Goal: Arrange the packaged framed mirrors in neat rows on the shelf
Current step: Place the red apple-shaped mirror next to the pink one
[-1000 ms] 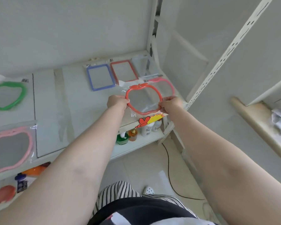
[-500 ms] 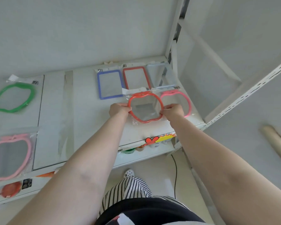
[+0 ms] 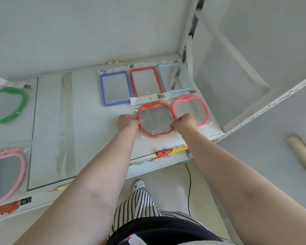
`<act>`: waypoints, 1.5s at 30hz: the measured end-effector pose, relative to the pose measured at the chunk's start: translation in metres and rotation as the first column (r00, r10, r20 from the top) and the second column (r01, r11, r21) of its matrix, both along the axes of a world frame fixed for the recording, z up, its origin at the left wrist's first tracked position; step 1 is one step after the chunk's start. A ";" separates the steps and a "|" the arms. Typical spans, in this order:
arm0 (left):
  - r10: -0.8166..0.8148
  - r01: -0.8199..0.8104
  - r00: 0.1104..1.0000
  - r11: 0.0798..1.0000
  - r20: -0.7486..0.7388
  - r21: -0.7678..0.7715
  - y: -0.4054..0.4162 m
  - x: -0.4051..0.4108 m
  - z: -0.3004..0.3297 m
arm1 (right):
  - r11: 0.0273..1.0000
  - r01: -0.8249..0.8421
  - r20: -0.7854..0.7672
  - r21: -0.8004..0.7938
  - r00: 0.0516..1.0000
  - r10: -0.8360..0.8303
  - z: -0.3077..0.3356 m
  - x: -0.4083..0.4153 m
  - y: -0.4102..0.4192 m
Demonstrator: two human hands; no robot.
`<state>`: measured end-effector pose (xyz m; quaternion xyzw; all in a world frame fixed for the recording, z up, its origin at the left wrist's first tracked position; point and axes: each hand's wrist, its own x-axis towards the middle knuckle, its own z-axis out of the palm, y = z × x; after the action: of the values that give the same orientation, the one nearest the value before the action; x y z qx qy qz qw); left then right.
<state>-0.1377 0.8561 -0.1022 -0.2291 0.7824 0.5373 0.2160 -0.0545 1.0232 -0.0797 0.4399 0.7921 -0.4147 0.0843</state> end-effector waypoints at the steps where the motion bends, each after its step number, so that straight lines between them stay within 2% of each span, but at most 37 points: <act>1: 0.000 0.000 1.000 1.000 -0.001 -0.016 0.000 0.001 0.000 | 1.000 -0.003 0.004 0.008 1.000 0.003 -0.001 0.000 0.000; 13: -0.038 0.027 0.996 0.992 -0.087 -0.126 -0.001 0.003 -0.003 | 0.993 -0.002 0.027 0.120 1.000 -0.001 -0.011 -0.002 -0.006; 17: -0.126 0.095 0.984 0.969 -0.125 -0.228 -0.001 0.001 -0.001 | 0.988 -0.001 0.040 0.153 0.999 -0.005 -0.013 -0.002 -0.008; 19: -0.244 0.150 0.950 0.904 -0.196 -0.399 0.004 0.005 0.003 | 0.987 0.004 0.046 0.158 0.999 -0.011 -0.012 -0.003 -0.009; 20: -0.341 0.184 0.910 0.843 -0.237 -0.506 0.008 0.009 0.005 | 0.987 0.007 0.048 0.159 0.999 -0.014 -0.012 -0.003 -0.010; 23: -0.620 0.323 0.742 0.662 -0.253 -0.677 0.021 0.021 0.005 | 0.988 0.013 0.052 0.154 0.998 -0.021 -0.013 -0.004 -0.010; 25: -0.679 0.414 0.713 0.611 -0.177 -0.675 0.026 0.027 0.000 | 0.988 0.016 0.057 0.155 0.998 -0.025 -0.014 -0.005 -0.010; 28: -0.692 0.468 0.712 0.598 -0.124 -0.651 0.027 0.030 -0.007 | 0.985 0.020 0.065 0.170 0.997 -0.032 -0.015 -0.006 -0.009; 35: -0.699 0.464 0.704 0.588 -0.127 -0.663 0.027 0.026 -0.004 | 0.977 0.022 0.073 0.211 0.997 -0.039 -0.015 -0.007 -0.011; 39: -0.712 0.465 0.690 0.578 -0.135 -0.671 0.023 0.024 0.007 | 0.956 0.017 0.052 0.292 0.998 -0.034 -0.005 -0.004 -0.011; 42: -0.731 0.453 0.660 0.572 -0.173 -0.684 0.018 0.023 0.024 | 0.946 -0.007 -0.001 0.325 1.000 0.008 0.010 0.000 -0.012; 45: -0.737 0.430 0.636 0.583 -0.227 -0.689 0.005 0.031 0.043 | 0.939 -0.099 -0.065 0.330 0.990 0.127 0.023 0.010 -0.024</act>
<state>-0.1066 0.8608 -0.0589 0.1439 0.9627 0.2064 0.1000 -0.0448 0.9993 -0.0568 0.3833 0.8765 -0.2911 0.0005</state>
